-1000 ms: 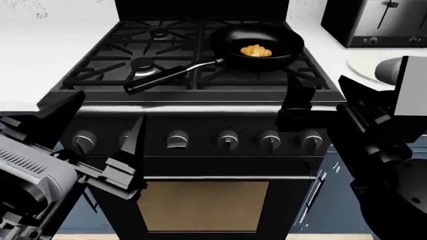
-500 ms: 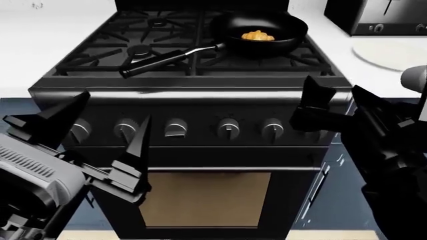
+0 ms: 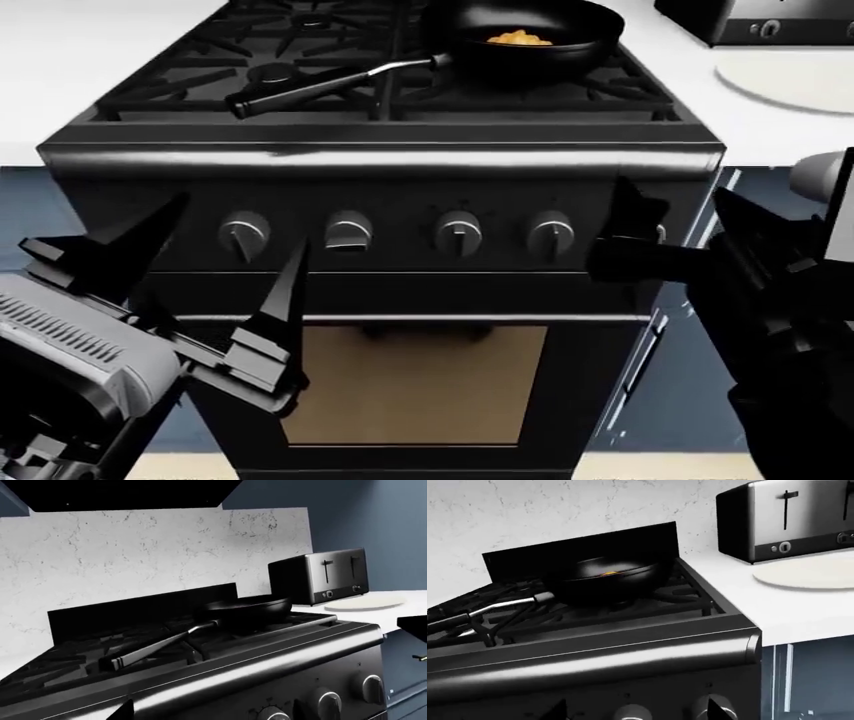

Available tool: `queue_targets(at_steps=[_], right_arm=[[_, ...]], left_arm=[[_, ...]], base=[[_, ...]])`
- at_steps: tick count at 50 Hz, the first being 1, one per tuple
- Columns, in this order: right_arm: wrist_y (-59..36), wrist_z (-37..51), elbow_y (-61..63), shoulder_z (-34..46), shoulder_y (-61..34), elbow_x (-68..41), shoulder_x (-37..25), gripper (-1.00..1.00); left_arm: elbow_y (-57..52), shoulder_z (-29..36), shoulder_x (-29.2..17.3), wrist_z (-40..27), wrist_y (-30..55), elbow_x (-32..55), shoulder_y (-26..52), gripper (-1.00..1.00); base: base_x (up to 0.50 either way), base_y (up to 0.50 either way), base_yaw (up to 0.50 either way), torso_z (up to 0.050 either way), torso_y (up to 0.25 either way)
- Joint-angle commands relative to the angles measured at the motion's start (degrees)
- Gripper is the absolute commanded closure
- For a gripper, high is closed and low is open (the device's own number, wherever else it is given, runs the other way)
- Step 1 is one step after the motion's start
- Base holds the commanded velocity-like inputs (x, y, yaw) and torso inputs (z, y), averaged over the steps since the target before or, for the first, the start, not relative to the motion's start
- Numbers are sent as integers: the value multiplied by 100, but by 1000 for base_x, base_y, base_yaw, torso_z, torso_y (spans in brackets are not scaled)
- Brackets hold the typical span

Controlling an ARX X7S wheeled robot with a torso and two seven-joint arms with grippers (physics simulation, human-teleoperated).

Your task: Pick the croissant and place it on the pan. Then turn on the stove to warm the croissant.

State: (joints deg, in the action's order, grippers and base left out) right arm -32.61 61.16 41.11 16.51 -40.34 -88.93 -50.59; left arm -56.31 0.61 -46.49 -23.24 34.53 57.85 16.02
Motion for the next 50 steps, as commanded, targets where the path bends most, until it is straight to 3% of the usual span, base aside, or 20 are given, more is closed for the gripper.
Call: queue_targets(at_steps=[1,22,42,50], right_arm=[[-101,71,61,26,51,14,-157,-100],[-80,223,121,-147,176,-114,-488,-100],[-197,90,-144,-30,69,87,-425,-100],[-228,19,-176,-9,108,172,-466,-100]], left_arm=[[23,64,13,24,-68,-73,-49,-100],[160,245,91,144,-171,-210,-62,-100],[287,285,163,196,-323,-204,-172,-100],[372,336,208,273,-396,-306,-210,-100]], base=[[0,0,0,-50,0],[0,0,0,-50,0],[0,0,0,-50,0],[0,0,0,-3,0]])
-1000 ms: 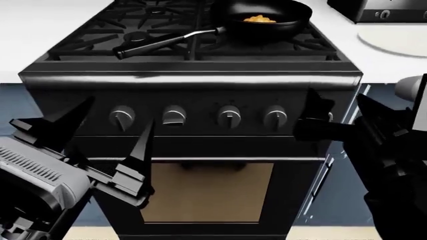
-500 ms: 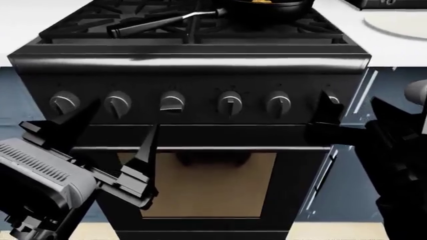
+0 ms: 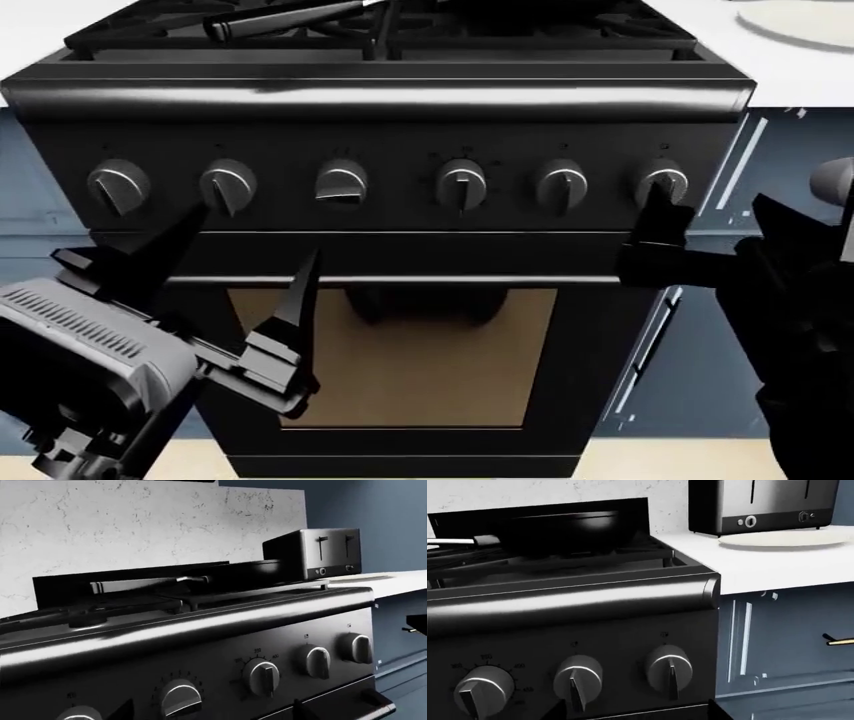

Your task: Pick the croissant and place it on the pan. Then turn on the stove to warm the croissant.

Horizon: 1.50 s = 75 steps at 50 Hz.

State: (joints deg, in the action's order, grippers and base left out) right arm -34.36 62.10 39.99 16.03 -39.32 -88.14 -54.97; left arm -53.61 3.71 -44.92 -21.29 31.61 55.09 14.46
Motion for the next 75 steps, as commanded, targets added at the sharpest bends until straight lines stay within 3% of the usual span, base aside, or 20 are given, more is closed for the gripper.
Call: queue_targets(at_steps=[1,25,75], right_arm=[[-85,-166,-61,74,-4,147,-25,-100],[-382,-440,-294,315,-105,514,-79,-100],[-387,-1510,-1670,908,-441,1756,554,-100]], left_arm=[[122,33,61,81,-108,-26,-58,-100],[118,-26,-7,36,-169,104,-125,-100],[155,89,-66,-52,-189,-15,-136,-100]], base=[[0,0,0,0,0],[0,0,0,0,0],[0,0,0,0,0]])
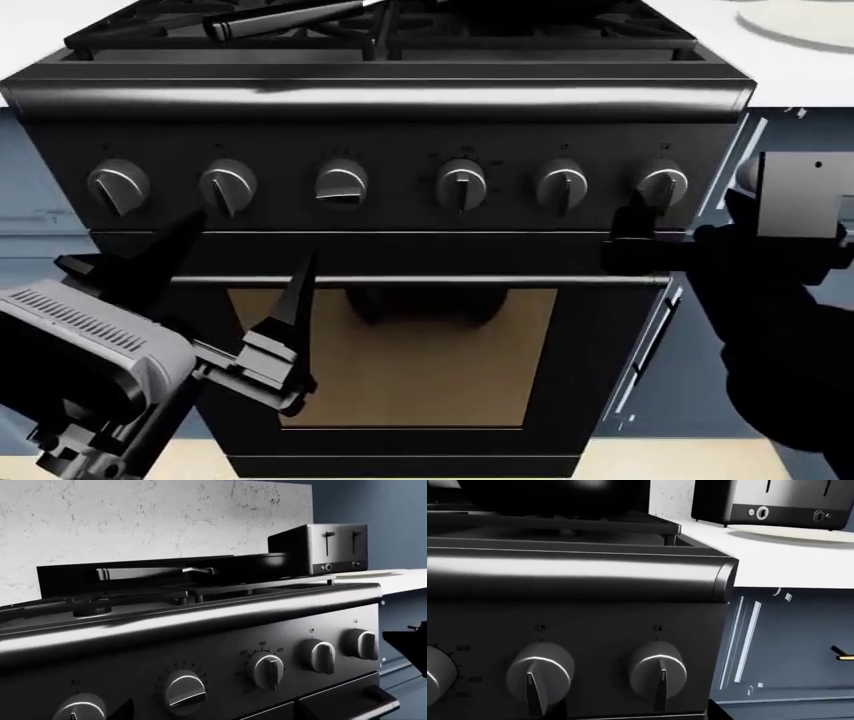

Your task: Pick the croissant and place it on the pan. Then turn on the stove to warm the croissant.

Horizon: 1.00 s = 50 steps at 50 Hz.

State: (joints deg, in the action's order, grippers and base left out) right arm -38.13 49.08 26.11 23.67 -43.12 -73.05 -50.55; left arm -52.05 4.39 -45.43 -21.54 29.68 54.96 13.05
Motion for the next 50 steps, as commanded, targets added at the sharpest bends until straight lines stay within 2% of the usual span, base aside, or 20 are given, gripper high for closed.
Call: queue_targets(at_steps=[1,27,50], right_arm=[[-13,-219,-283,149,-57,251,105,-100],[312,-779,-450,83,286,453,-140,-100],[1525,-1617,-740,-223,928,913,97,-100]], left_arm=[[-4,22,-18,-31,5,2,6,-100],[-96,158,-56,-134,112,44,178,-100],[-188,331,-98,-227,233,20,273,-100]], base=[[0,0,0,0,0],[0,0,0,0,0],[0,0,0,0,0]])
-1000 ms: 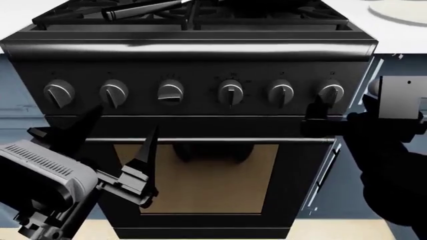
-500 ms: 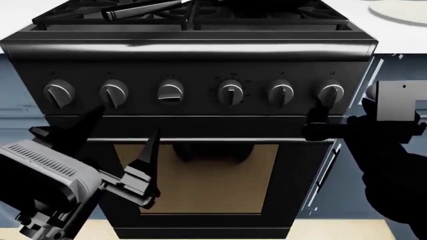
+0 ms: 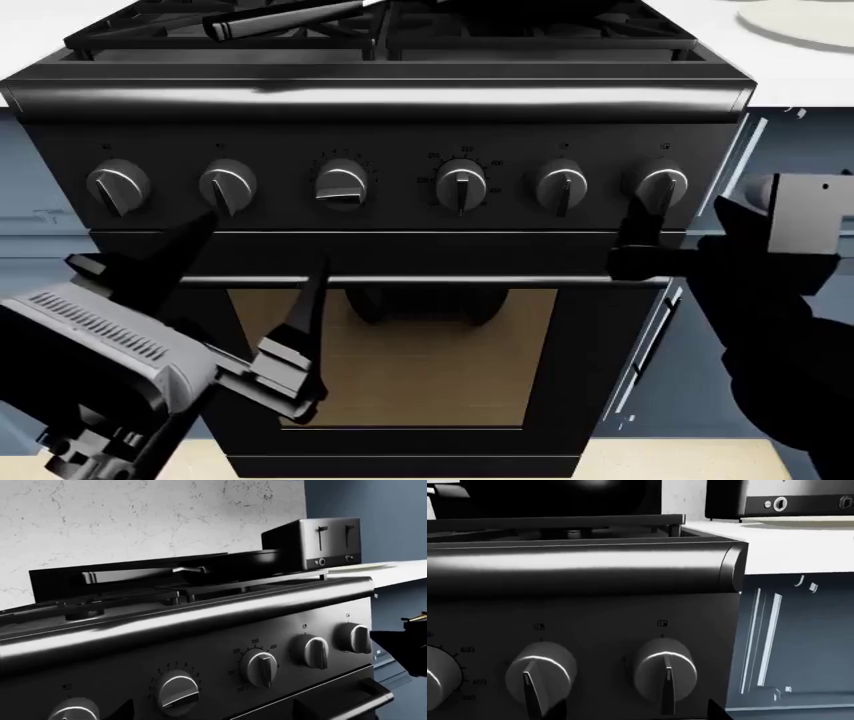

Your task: Pick the croissant and place it on the pan. Then turn on the stove to warm the croissant.

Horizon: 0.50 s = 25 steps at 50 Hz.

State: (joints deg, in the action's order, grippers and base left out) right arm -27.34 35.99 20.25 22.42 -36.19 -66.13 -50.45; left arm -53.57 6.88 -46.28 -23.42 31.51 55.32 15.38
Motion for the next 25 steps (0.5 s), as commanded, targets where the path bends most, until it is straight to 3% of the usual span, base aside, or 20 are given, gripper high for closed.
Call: queue_targets(at_steps=[1,25], right_arm=[[457,-319,-163,-98,247,232,85,-100],[411,-632,-624,129,54,536,266,-100]], left_arm=[[-34,89,-11,-37,49,-25,39,-100],[35,212,9,-21,37,-82,105,-100]], base=[[0,0,0,0,0],[0,0,0,0,0]])
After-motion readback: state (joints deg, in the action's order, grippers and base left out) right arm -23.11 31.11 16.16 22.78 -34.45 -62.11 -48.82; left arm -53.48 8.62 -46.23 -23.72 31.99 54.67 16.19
